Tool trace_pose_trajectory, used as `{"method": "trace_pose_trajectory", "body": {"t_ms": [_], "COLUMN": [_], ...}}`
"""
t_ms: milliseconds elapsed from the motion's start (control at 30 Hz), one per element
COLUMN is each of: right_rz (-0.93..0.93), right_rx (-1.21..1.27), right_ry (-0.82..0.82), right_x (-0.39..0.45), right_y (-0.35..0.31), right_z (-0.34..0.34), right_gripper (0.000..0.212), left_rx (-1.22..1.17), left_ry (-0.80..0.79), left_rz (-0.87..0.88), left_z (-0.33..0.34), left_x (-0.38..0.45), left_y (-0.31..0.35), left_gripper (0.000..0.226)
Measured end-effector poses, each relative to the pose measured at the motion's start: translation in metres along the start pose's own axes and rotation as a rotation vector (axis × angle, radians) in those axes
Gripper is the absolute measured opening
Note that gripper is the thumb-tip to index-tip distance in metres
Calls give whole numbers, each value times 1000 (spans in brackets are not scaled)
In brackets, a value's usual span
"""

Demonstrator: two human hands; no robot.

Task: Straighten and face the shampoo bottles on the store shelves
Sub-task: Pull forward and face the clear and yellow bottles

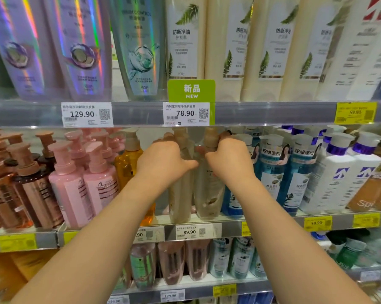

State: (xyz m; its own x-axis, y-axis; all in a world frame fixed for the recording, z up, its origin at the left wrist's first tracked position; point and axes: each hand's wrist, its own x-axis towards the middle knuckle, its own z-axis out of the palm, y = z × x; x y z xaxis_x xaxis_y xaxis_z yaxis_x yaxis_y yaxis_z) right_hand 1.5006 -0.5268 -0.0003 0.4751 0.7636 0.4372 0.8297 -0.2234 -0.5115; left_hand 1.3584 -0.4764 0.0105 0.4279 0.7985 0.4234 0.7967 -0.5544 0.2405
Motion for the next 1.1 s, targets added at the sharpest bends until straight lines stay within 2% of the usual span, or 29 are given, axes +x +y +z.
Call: {"method": "trace_pose_trajectory", "body": {"t_ms": [100,167,233,300,367,500,567,667,733,833,900,1033,1100], "right_rz": [-34,-61,-78,-79,-95,-126,-125,-100,-87,-95,-109,-115,-102], "right_rx": [-11,-47,-81,-102,-127,-127,-125,-96,-88,-96,-97,-80,-35], "right_ry": [-59,-85,-77,-69,-73,-54,-37,-7,-8,-29,-19,-16,-49], "right_x": [5,5,3,3,4,4,3,3,3,3,3,4,5], "right_y": [2,2,1,2,3,1,1,4,5,4,3,3,7], "right_z": [-4,-6,-7,-8,-10,-11,-10,-8,-9,-10,-10,-10,-13], "right_gripper": [46,46,47,44,39,43,52,58,59,58,58,47,50], "left_rx": [-50,-171,-223,-164,-101,-203,-276,-331,-246,-133,-125,-109,-140], "left_ry": [-145,-238,-247,-198,-184,-343,-404,-404,-335,-263,-319,-421,-434], "left_rz": [-50,-120,-123,-84,-77,-98,-127,-149,-136,-92,-90,-56,-49], "left_z": [-12,-18,-17,-10,-8,-24,-28,-22,-17,-18,-27,-34,-33], "left_x": [5,6,5,3,4,8,8,8,8,6,6,4,5], "left_y": [-8,-13,-14,-13,-13,-21,-26,-29,-26,-23,-24,-29,-31], "left_gripper": [41,37,44,59,63,42,40,50,57,47,36,32,30]}}
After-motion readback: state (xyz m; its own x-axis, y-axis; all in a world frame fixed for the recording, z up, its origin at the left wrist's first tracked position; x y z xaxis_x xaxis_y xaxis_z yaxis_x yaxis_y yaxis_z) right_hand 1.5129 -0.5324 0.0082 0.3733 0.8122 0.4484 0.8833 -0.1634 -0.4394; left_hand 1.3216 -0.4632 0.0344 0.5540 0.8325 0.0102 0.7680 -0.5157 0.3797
